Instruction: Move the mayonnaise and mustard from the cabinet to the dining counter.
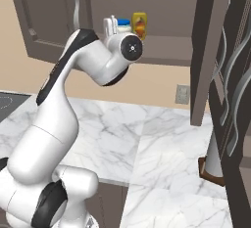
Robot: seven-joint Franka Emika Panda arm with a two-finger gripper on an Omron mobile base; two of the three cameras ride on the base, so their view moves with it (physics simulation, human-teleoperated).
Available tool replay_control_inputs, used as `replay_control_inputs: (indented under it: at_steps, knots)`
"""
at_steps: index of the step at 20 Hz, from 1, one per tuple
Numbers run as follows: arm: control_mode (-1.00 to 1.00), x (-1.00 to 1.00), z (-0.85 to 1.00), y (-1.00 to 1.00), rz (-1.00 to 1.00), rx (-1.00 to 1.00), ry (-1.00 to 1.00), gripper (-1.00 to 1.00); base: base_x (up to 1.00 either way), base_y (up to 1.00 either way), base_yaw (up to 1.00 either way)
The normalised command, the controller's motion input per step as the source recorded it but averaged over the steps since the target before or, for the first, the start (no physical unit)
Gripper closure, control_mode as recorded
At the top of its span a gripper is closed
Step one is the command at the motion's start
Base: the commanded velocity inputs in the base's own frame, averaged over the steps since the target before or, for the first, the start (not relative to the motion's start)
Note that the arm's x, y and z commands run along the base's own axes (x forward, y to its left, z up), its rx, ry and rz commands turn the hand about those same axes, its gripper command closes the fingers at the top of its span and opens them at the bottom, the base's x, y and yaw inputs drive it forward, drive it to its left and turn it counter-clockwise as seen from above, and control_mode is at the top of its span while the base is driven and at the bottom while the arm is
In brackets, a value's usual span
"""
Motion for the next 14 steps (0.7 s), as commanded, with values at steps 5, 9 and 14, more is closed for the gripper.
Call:
replay_control_inputs:
  at_steps: [5,9,14]
  knots:
    - [-1.00,0.10,0.00,0.24,0.05,0.15,0.00,1.00,0.00,0.00,0.00]
    - [-1.00,0.00,0.00,0.41,0.08,0.08,-0.03,1.00,0.00,0.00,0.00]
    - [-1.00,0.00,0.00,0.27,0.10,0.10,-0.04,1.00,0.00,0.00,0.00]
